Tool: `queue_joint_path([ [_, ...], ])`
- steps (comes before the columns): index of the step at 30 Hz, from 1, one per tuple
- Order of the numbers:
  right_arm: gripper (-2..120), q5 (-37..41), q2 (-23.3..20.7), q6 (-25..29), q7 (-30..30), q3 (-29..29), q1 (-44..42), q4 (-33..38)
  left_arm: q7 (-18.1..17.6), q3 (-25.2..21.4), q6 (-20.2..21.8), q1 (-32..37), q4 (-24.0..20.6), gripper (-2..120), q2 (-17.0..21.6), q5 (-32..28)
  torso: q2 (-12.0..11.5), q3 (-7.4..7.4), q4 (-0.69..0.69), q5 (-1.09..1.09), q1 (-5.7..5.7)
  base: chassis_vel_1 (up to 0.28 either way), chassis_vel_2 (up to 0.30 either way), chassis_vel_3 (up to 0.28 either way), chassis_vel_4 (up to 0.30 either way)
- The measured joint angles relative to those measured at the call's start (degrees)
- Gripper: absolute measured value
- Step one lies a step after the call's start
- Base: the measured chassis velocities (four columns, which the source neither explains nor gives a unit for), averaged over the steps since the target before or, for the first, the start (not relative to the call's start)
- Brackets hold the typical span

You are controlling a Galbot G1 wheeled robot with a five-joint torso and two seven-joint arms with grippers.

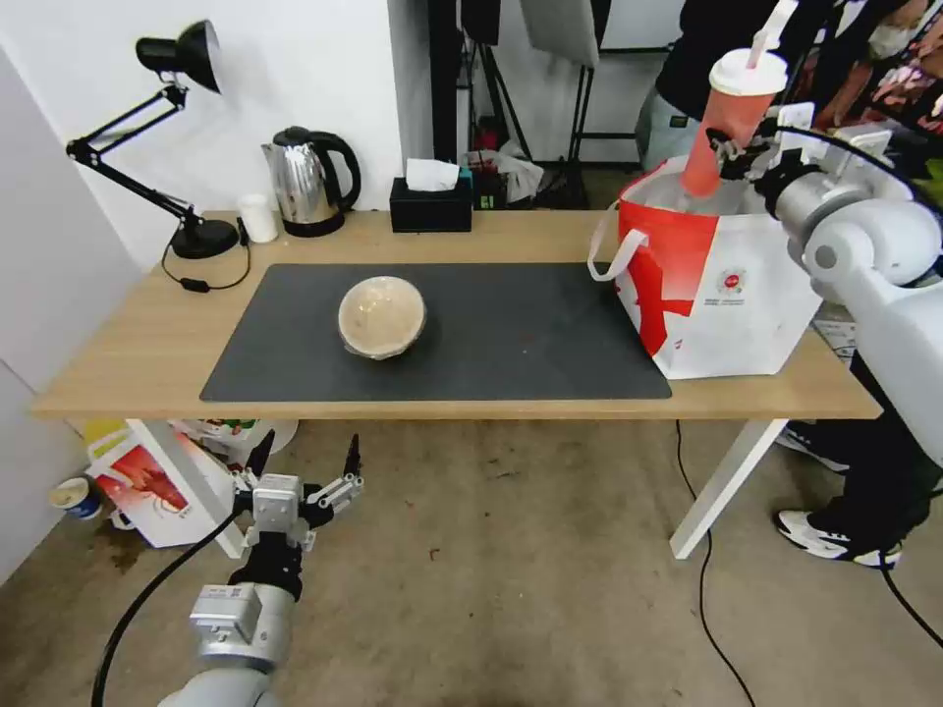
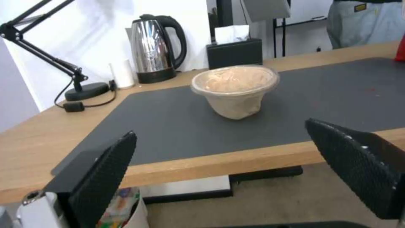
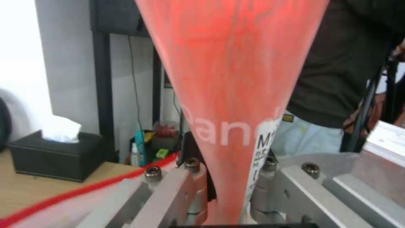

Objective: Pick up the trash from the table and place it into the takeout bag.

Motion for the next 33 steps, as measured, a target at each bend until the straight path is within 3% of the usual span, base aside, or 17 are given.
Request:
queue_joint_path([
  [11,7,-1.4,0.5,-1.0,1.3,-0.3,0.3,-3.7,0.0,0.0,0.0,0.0,0.0,100,0.0,0.0,0.0,0.0,0.0,0.0,0.0,0.0,0.0,0.0,0.0],
  [18,9,-1.6,0.5,-4.4,5.8,-0.6,0.3,-3.4,0.0,0.0,0.0,0.0,0.0,100,0.0,0.0,0.0,0.0,0.0,0.0,0.0,0.0,0.0,0.0,0.0],
  [20,18,-1.8,0.7,-6.6,8.6,-0.7,0.1,-3.1,0.0,0.0,0.0,0.0,0.0,100,0.0,0.0,0.0,0.0,0.0,0.0,0.0,0.0,0.0,0.0,0.0],
  [22,18,-1.8,0.7,-6.6,8.6,-0.7,0.1,-3.1,0.0,0.0,0.0,0.0,0.0,100,0.0,0.0,0.0,0.0,0.0,0.0,0.0,0.0,0.0,0.0,0.0],
  [23,24,-1.8,0.9,-7.5,10.0,-0.7,0.1,-3.1,0.0,0.0,0.0,0.0,0.0,100,0.0,0.0,0.0,0.0,-0.01,0.0,0.0,0.0,0.0,0.0,0.0],
  [24,38,-1.8,1.1,-8.7,11.7,-0.8,0.1,-3.0,0.0,0.0,0.0,0.0,0.0,100,0.0,0.0,0.0,0.0,0.0,0.0,0.0,0.0,0.0,0.0,0.0],
  [28,49,-0.7,1.4,-10.4,13.9,-0.9,0.3,-2.8,0.0,0.0,0.0,0.0,0.0,100,0.0,0.0,0.0,0.0,0.0,0.0,0.0,0.0,0.0,0.0,0.0],
  [31,49,-0.6,1.4,-10.5,14.0,-0.9,0.4,-2.8,0.0,0.0,0.0,0.0,0.0,100,0.0,0.0,0.0,0.0,0.0,0.0,0.0,0.0,0.0,0.0,0.0],
  [33,70,1.4,1.9,-12.9,17.0,-1.2,1.0,-2.4,0.0,0.0,0.0,0.0,0.0,100,0.0,0.0,0.0,0.0,0.0,-0.01,0.0,0.0,0.0,0.0,0.0],
])
